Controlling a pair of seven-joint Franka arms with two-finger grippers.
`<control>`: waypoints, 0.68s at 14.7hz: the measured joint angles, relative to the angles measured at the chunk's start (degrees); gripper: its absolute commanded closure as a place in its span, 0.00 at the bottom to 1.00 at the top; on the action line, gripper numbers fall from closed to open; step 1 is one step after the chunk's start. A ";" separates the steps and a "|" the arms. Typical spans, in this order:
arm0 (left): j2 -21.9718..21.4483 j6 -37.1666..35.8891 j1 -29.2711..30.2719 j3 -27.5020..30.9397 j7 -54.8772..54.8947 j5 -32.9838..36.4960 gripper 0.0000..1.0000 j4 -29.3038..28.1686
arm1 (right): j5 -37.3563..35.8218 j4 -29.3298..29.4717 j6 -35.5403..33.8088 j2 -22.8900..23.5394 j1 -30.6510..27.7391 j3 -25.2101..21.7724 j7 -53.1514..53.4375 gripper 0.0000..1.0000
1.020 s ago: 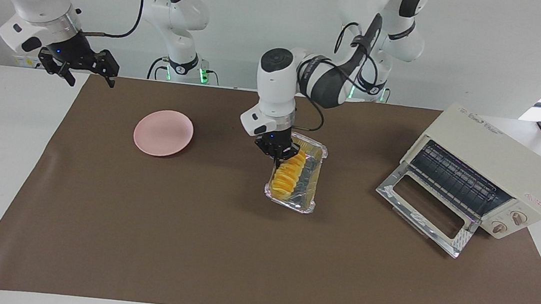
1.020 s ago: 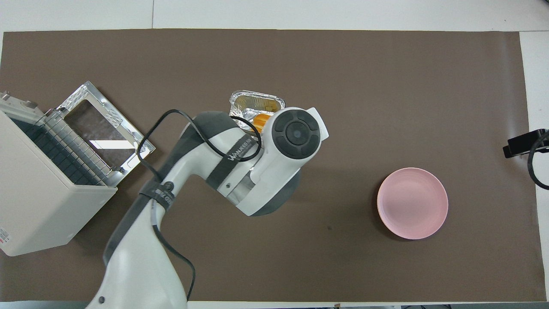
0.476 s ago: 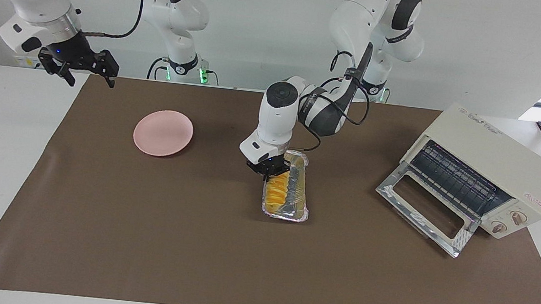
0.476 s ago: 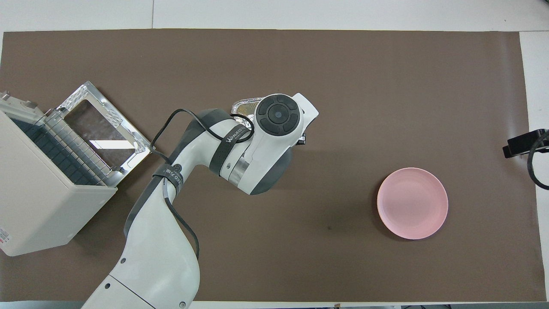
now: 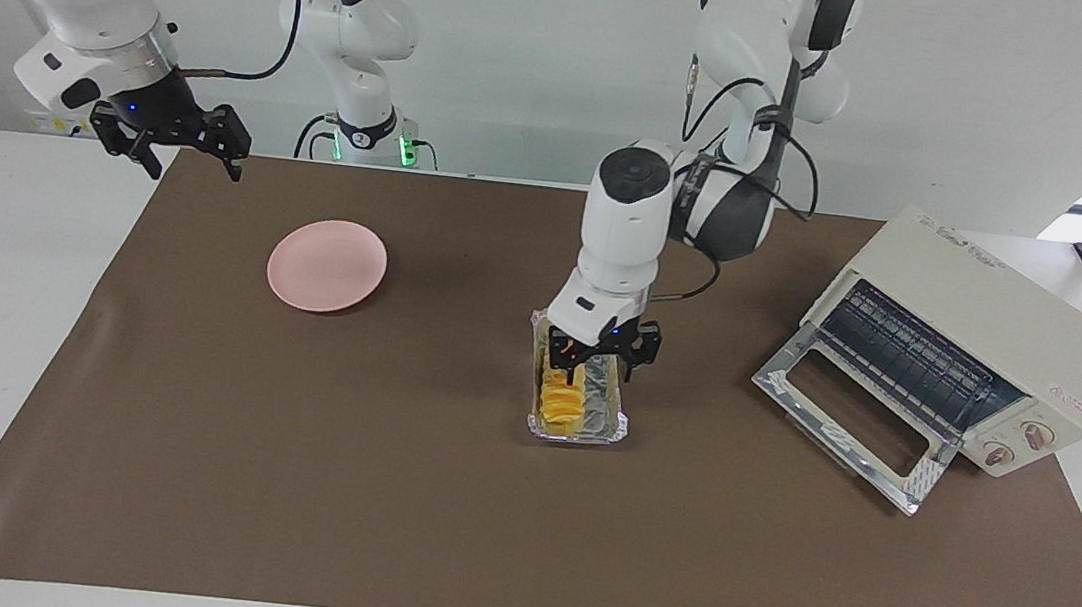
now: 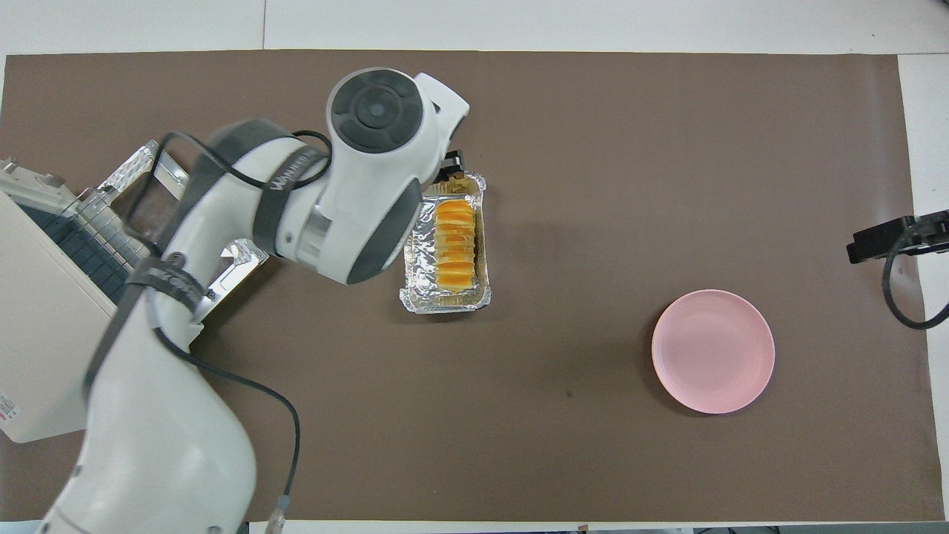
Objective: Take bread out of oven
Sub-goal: 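Pull the foil tray out with the left gripper and set it down, then reach the right gripper to the tray while the left gripper withdraws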
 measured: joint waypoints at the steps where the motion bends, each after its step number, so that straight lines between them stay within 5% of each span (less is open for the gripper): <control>1: -3.01 -3.76 3.48 0.22 2.08 -0.15 0.00 0.54 | 0.02 -0.87 1.89 0.02 1.78 0.06 2.53 0.00; 7: -18.16 -26.83 16.86 0.51 20.11 -0.97 0.00 -0.48 | 2.15 -3.66 12.61 4.47 13.06 0.50 18.61 0.00; 10: -22.47 -30.27 20.71 0.47 26.54 -0.96 0.00 -3.15 | 2.66 -3.69 19.08 9.13 16.73 0.47 23.82 0.00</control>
